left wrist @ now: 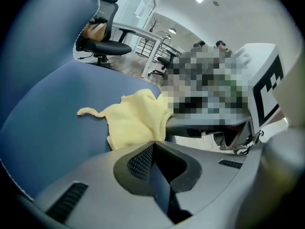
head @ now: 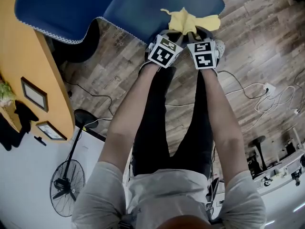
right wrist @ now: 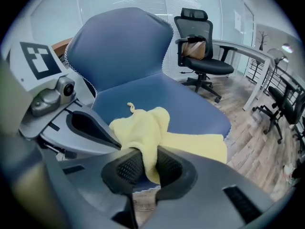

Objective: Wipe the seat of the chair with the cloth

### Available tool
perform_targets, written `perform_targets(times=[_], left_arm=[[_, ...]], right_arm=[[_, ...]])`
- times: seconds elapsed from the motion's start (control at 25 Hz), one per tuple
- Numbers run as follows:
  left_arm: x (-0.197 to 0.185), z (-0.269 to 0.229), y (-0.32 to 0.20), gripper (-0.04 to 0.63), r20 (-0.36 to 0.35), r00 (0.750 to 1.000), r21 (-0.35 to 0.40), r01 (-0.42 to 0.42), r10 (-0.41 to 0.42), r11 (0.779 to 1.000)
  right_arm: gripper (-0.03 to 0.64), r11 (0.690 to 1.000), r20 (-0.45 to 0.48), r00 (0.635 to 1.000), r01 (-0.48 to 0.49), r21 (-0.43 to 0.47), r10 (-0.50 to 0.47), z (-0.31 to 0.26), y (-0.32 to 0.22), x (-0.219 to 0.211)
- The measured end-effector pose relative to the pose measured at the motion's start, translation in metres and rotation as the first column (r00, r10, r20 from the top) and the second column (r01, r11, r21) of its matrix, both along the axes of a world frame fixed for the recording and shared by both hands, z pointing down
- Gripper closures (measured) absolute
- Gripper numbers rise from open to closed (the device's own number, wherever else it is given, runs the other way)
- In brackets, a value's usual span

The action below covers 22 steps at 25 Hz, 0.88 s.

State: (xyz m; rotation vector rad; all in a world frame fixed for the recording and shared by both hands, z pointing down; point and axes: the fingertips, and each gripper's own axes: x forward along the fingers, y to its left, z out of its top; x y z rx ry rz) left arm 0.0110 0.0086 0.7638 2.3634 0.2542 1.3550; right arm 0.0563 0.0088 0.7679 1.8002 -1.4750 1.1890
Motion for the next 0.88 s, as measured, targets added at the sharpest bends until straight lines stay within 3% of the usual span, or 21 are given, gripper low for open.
perform_targets(times=[0.2, 0.4, 0.6, 0.88], left_arm=[[-0.044, -0.014, -0.047, 0.568, -0.008, 0.998, 0.060, 0.062, -0.062, 0.996], [-0.075, -0.015, -0.083, 0.568, -0.003, 0.993, 0.083, 0.116, -0.116, 0.990], [-0.082, -0.015, -0.074, 0.568, -0.030, 0.992, 0.077, 0.121, -0.119, 0.990], [-0.101, -0.007, -0.051, 0.568, -0.004, 0.983, 0.062, 0.184, -0.184, 0.981]], right_arm=[[0.548, 0.999, 0.081, 0.996, 0.045, 0.020, -0.047, -0.004, -0.023, -0.068], [0.548, 0.998, 0.112, 0.993, 0.027, 0.049, -0.032, -0.004, -0.036, -0.111], [0.548, 0.997, 0.109, 0.994, 0.021, 0.075, -0.029, -0.006, -0.035, -0.121], [0.548, 0.993, 0.133, 0.986, 0.086, 0.077, -0.096, -0.007, -0.025, -0.144]])
